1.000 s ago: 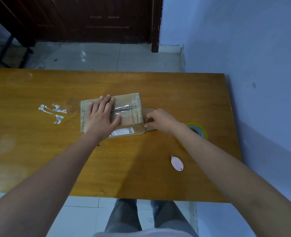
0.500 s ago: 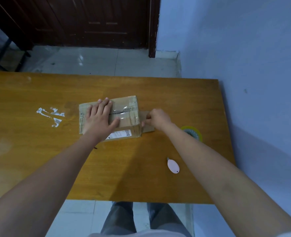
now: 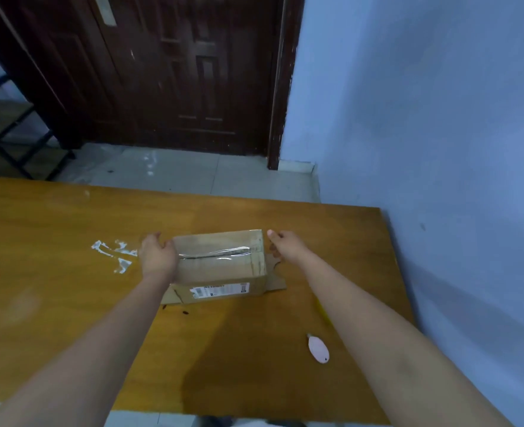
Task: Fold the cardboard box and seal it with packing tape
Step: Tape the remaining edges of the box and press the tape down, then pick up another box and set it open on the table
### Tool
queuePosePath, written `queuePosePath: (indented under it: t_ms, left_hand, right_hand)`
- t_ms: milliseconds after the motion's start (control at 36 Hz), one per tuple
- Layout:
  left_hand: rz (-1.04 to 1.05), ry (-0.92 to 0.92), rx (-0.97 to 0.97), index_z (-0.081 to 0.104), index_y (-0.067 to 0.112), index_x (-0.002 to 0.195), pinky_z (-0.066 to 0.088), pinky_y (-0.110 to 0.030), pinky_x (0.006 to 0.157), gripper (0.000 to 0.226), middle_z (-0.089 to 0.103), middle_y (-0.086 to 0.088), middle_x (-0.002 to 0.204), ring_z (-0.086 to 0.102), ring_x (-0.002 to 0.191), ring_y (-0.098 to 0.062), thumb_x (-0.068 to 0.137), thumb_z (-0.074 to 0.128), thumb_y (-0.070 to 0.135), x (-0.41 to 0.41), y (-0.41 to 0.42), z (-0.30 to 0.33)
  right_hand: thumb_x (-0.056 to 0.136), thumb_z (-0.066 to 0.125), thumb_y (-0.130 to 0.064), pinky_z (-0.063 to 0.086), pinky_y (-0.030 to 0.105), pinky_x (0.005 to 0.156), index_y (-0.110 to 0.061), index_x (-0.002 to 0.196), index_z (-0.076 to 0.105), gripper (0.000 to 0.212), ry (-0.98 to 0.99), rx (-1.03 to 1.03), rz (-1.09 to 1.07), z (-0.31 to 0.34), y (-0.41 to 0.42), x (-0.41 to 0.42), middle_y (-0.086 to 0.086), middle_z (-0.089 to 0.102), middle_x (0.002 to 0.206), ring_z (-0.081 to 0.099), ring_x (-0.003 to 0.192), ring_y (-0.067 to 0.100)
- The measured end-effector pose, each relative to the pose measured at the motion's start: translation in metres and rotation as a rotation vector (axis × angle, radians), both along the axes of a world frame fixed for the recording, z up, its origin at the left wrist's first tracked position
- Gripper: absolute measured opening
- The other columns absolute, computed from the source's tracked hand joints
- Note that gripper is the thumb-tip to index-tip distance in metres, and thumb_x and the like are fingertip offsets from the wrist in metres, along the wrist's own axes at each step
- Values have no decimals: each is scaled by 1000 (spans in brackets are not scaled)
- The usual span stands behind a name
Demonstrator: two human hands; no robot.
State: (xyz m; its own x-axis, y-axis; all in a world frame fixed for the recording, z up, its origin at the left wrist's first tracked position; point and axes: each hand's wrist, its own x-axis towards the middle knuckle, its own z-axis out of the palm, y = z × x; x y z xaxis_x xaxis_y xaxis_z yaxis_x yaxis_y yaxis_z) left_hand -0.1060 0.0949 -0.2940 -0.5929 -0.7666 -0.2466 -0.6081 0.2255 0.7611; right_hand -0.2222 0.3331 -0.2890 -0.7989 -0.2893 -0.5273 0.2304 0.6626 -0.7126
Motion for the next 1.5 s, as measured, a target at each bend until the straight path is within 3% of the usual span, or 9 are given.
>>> queuePosePath:
  t_ms: [194, 417, 611, 750, 861, 972, 1167, 1389, 1500]
  left_hand:
    - [49, -144, 419, 48, 1, 130, 42, -52, 98, 55, 53, -23, 124, 50, 112, -41, 100, 32, 44, 2, -8, -11]
    - [-25, -90, 462, 53, -2, 122, 42, -53, 99, 63, 57, -23, 121, 53, 110, -41, 96, 36, 53, -17, -17, 13]
    - [-128, 28, 375, 59, 7, 106, 42, -43, 92, 58, 63, -13, 113, 59, 104, -34, 92, 40, 59, -50, -9, 54]
    - [-223, 149, 243, 61, 9, 113, 43, -36, 90, 42, 62, -12, 114, 57, 103, -32, 96, 44, 43, -73, 1, 80]
    - [-279, 253, 264, 56, 19, 78, 38, -33, 75, 26, 58, 0, 86, 49, 91, -22, 97, 46, 33, -82, 5, 92]
    - [-296, 306, 329, 60, 12, 80, 33, -29, 85, 18, 57, 1, 104, 47, 100, -17, 94, 48, 15, -80, 4, 91]
    - [-205, 392, 431, 60, -4, 112, 35, -26, 92, 23, 61, -14, 114, 53, 110, -24, 92, 55, 4, -59, 8, 69]
    - [-162, 378, 549, 60, 12, 100, 37, -28, 91, 23, 61, -1, 97, 53, 95, -16, 85, 60, -6, -37, 9, 50]
    - [-143, 337, 552, 56, 14, 85, 39, -23, 77, 27, 61, 2, 84, 54, 88, -19, 83, 56, -13, -30, 12, 38]
  right_hand:
    - [95, 23, -61, 49, 30, 66, -15, 123, 53, 62, -234, -86, -185, 15, -32, 19, 9, 58, 126, 58, 105, 28]
    - [93, 22, -65, 48, 44, 93, -13, 122, 54, 68, -268, -123, -331, 30, -29, 14, 10, 61, 114, 58, 105, 31]
    - [92, 36, -61, 48, 42, 89, -9, 132, 47, 67, -133, -216, -502, 61, -18, -8, 11, 56, 127, 56, 108, 29]
    - [94, 31, -60, 40, 42, 103, -7, 133, 48, 68, 23, -134, -537, 83, -9, -24, 12, 49, 138, 49, 122, 31]
    - [93, 46, -52, 41, 34, 87, -6, 119, 59, 55, 110, -169, -588, 93, 1, -33, 11, 60, 118, 55, 112, 30]
    - [89, 64, -20, 42, 25, 66, -13, 73, 58, 18, 211, -299, -625, 94, 4, -35, 3, 59, 82, 53, 78, 20]
    - [84, 65, 0, 41, 28, 78, -18, 66, 49, 30, 134, -377, -708, 73, 0, -27, 5, 59, 96, 53, 89, 20]
    - [83, 60, 10, 36, 23, 56, -15, 66, 49, 32, 104, -359, -781, 36, 2, -8, 9, 58, 88, 43, 60, 12]
    - [81, 54, 16, 37, 26, 64, -16, 63, 45, 38, 80, -382, -842, 19, -1, -1, 3, 54, 74, 47, 75, 18]
